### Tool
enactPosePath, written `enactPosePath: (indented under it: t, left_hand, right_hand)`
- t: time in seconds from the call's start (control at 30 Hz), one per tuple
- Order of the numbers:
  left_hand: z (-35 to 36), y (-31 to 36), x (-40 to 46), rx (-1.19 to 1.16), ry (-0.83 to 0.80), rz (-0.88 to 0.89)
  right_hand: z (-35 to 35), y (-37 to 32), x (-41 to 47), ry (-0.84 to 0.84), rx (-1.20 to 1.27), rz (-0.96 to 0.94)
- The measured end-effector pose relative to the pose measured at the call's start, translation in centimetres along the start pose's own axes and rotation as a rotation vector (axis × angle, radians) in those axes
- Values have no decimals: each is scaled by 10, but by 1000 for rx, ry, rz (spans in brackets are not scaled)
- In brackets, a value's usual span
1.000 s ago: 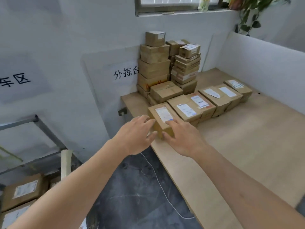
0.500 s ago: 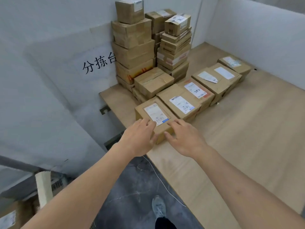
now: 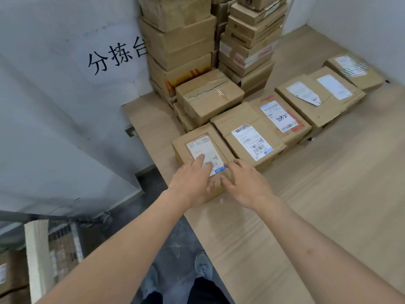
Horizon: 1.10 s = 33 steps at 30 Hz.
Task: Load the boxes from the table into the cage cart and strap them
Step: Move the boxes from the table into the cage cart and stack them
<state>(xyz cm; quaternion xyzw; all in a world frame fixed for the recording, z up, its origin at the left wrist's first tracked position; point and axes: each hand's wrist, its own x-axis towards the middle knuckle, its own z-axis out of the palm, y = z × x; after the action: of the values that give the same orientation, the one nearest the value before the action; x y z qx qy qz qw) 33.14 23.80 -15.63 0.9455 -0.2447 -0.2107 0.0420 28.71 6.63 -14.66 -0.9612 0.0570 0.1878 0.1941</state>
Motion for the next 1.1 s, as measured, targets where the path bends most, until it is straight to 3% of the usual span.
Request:
enactPosePath:
  t: [0.17,0.37,0.5,0.6,0.73,1.1]
  left_hand:
    - [29,-13,6,35,-33,4]
    - [35,-44,-8,-8,58,69]
    - [43,-60,-18,-106,151,-40]
    - [47,-66,-24,-306,76,-120]
    - [45,-70,-30,-458,-26,-150]
    - [26,-99,-83,-453,34,-196]
  right_hand:
    - [19,1,13,32,30,31]
    - [32,-9,11,48,113,81]
    - [50,-19,12,-6,176,79]
    - [66,-25,11,-17,320,58]
    - [78,-34,6,24,330,52]
    - [62,-77,-7,9,230,-124]
